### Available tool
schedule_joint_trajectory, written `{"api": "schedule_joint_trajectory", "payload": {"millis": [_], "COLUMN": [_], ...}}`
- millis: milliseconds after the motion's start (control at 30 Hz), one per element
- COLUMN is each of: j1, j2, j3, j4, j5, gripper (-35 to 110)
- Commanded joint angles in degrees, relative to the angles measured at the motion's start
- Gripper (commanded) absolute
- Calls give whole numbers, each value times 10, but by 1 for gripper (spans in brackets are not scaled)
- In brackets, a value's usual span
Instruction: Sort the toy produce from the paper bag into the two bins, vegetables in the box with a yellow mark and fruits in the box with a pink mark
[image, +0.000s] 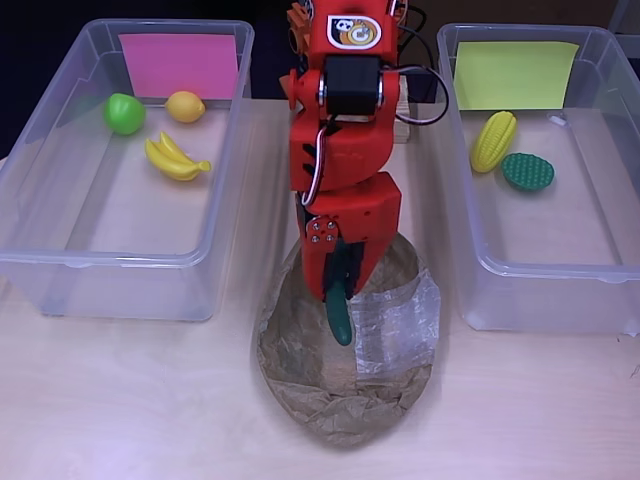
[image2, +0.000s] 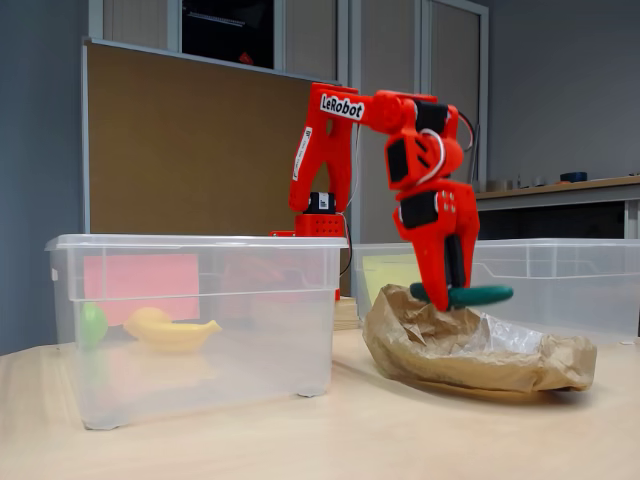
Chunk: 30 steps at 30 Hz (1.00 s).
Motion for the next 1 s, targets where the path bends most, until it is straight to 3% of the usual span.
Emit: {"api": "schedule_joint_trajectory", "payload": {"millis": [0,233,400,567,700,967], "j1": [-25,-142,-252,-373,-461,-557], "j2": [73,192,289,334,352,319], "j3": [-25,-57,-40,11,108,299], "j4": [29,179,290,320,293,50], "j5": [-27,56,234,410,548,675], "gripper": [5,5,5,5,6,8]}}
